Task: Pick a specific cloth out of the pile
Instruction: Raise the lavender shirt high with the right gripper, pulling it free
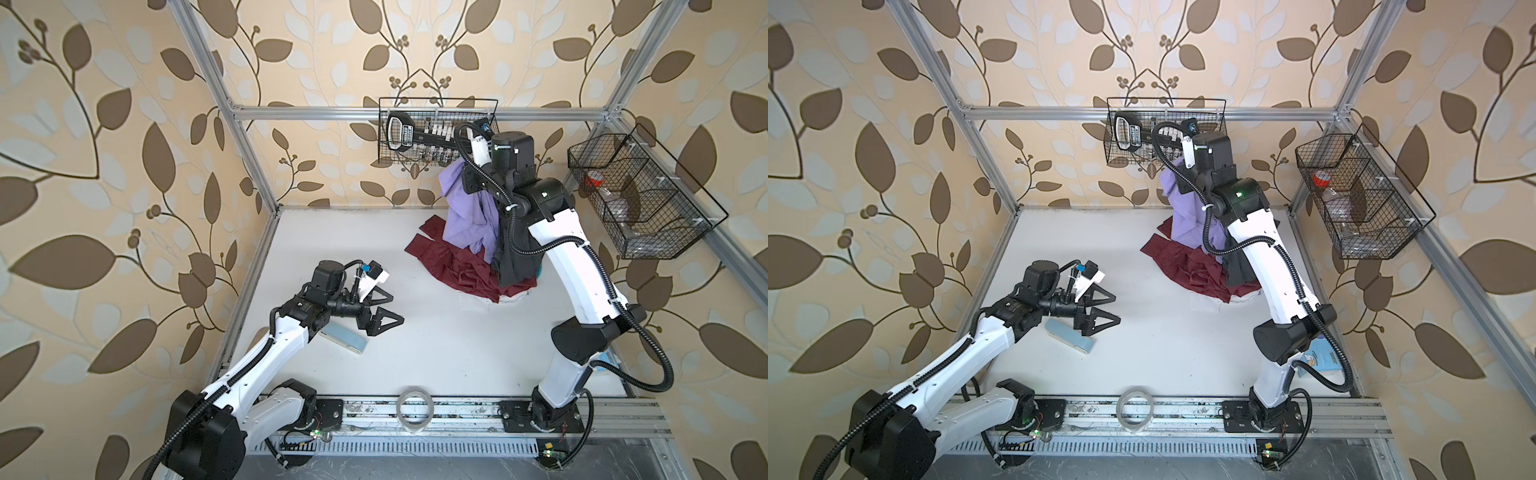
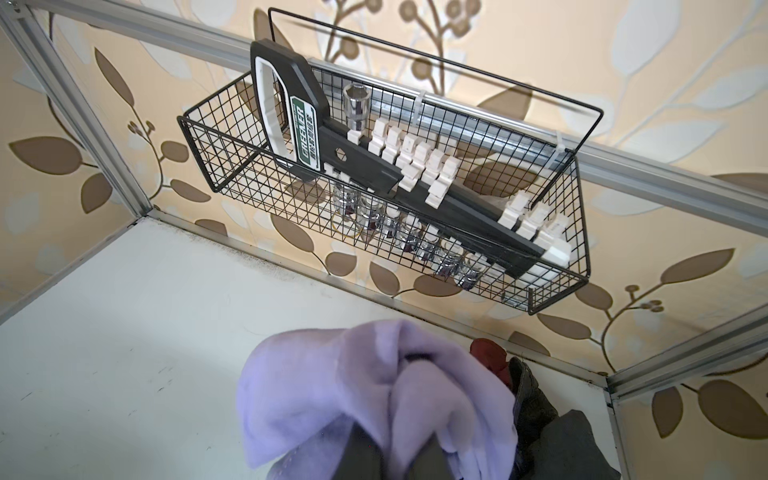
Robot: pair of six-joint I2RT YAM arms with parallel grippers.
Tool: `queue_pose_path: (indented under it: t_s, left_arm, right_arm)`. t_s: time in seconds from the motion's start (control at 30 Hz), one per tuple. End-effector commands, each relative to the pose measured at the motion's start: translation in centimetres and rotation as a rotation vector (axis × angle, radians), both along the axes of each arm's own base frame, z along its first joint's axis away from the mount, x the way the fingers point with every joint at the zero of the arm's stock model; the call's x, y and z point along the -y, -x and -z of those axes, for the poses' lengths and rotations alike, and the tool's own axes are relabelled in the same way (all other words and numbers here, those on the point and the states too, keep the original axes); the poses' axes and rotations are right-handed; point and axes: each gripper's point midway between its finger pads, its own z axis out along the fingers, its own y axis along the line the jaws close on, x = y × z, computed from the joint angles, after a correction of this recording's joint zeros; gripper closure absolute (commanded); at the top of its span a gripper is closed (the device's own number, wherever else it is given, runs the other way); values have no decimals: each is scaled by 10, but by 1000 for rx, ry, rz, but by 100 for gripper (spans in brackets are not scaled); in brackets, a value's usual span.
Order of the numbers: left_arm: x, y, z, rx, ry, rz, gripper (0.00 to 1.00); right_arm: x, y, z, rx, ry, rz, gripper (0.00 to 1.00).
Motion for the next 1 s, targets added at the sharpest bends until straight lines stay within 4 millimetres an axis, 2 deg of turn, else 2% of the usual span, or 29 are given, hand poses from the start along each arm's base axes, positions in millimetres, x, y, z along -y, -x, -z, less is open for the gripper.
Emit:
queue_pose_path:
  t_s: [0.0,0.37,0.97]
  left_arm:
    - [2,5,-18,61,22,28,1]
    - [2,4,-17,65,16,21,1]
    - [2,5,-19,79,18,24,1]
  right_arm:
    - [-2,9,-54,157,-52,-4,100]
    - [1,25,-88,249,-98,-12,100]
    - [-21,43,-133,393,-171,-95,100]
